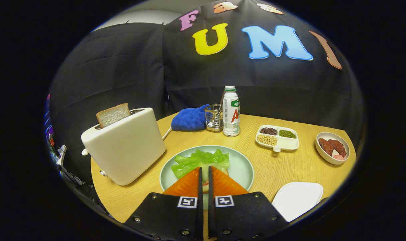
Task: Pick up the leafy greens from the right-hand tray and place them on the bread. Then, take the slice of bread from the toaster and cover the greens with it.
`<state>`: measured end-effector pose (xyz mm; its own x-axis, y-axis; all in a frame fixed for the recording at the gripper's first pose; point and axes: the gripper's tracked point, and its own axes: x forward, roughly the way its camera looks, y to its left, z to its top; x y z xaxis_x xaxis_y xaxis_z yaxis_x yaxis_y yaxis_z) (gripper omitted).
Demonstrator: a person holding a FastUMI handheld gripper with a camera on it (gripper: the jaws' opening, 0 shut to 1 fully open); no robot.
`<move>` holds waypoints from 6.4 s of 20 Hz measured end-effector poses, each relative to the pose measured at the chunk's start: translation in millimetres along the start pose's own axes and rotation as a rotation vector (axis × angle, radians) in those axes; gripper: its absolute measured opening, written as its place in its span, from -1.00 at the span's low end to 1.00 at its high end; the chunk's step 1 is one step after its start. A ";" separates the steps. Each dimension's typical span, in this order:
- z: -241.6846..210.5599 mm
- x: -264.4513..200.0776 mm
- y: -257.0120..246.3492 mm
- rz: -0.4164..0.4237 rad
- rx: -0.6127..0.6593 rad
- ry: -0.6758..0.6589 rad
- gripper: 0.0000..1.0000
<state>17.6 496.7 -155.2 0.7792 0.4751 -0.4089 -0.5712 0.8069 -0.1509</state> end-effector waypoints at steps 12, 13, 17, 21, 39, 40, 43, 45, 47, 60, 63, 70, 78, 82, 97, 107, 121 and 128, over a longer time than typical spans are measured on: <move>13.5 -21.0 -7.2 -0.105 -0.004 -0.122 0.40; 17.3 -25.8 -3.8 -0.110 0.006 -0.147 0.40; 26.2 -40.7 4.8 -0.160 0.022 -0.218 0.39; 30.9 -49.9 21.1 -0.192 0.054 -0.258 0.39; 84.2 -58.6 133.9 -0.145 0.128 -0.331 0.41; 89.1 -55.9 152.5 -0.091 0.121 -0.338 0.41; 98.6 -52.9 189.4 -0.014 0.076 -0.343 0.41; 100.9 -48.1 213.4 0.003 0.017 -0.351 0.41; 100.7 -42.0 232.0 0.006 -0.040 -0.355 0.41; 105.6 22.3 277.2 -0.032 -0.069 -0.313 0.42; 109.5 37.9 266.6 -0.103 -0.062 -0.302 0.22; 107.0 51.8 253.9 -0.177 -0.037 -0.260 -0.66; 109.1 53.1 263.3 -0.112 -0.046 -0.276 -0.91; 114.4 48.3 263.7 -0.098 -0.046 -0.287 -0.91; 155.8 3.9 252.1 -0.055 0.010 -0.368 -0.91; 163.9 -29.5 219.1 -0.070 0.048 -0.389 -0.91; 138.6 -62.2 129.0 -0.216 0.097 -0.389 -0.91; 116.2 -56.1 96.0 -0.264 0.111 -0.345 -0.91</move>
<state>-50.9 588.3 -42.2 0.9459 0.3217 -0.0424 -0.3245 0.9401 -0.1043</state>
